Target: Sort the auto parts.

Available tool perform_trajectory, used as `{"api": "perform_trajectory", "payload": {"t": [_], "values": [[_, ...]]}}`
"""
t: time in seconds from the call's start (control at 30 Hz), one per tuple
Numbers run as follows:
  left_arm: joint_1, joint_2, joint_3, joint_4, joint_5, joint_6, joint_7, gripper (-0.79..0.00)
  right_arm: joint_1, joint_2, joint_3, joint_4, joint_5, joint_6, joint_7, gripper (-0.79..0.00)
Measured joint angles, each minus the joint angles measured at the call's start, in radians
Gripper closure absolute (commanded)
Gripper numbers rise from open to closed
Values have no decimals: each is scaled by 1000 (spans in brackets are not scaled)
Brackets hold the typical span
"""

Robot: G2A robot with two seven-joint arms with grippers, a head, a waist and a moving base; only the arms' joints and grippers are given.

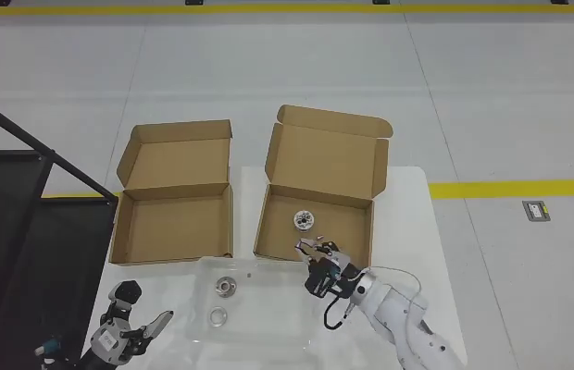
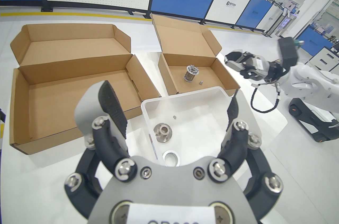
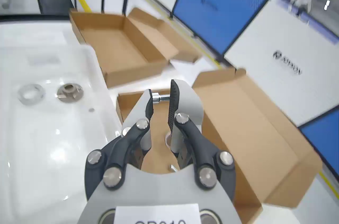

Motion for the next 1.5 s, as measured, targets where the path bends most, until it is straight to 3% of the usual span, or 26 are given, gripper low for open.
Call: {"api": "perform_trajectory", "payload": {"t": [0.07, 0.17, 0.33, 0.77, 0.8, 0.87, 0.9, 1.03, 1.3, 1.37, 1.5], "values": [[0, 0, 0, 0, 0, 0, 0, -785, 28, -4, 13, 32, 39, -5, 157, 0], [0, 0, 0, 0, 0, 0, 0, -785, 68, -7, 27, 107, 107, -37, 273, 0], [0, 0, 0, 0, 0, 0, 0, -785, 115, -5, 36, 225, 128, -71, 208, 0], [0, 0, 0, 0, 0, 0, 0, -785, 260, -22, -7, 426, 191, -116, 298, 0], [0, 0, 0, 0, 0, 0, 0, -785, 269, -24, -12, 437, 196, -119, 304, -18], [0, 0, 0, 0, 0, 0, 0, -785, 286, -28, -23, 458, 205, -120, 316, -194], [0, 0, 0, 0, 0, 0, 0, -785, 292, -30, -27, 466, 208, -119, 319, -212], [0, 0, 0, 0, 0, 0, 0, -785, 306, -34, -41, 487, 213, -109, 305, -283], [0, 0, 0, 0, 0, 0, 0, -785, 281, -30, -37, 460, 198, -39, 242, -249], [0, 0, 0, 0, 0, 0, 0, -785, 254, -24, -27, 423, 188, -23, 196, -311], [0, 0, 0, 0, 0, 0, 0, -785, 175, -4, 2, 315, 144, -8, 64, -336]]}}
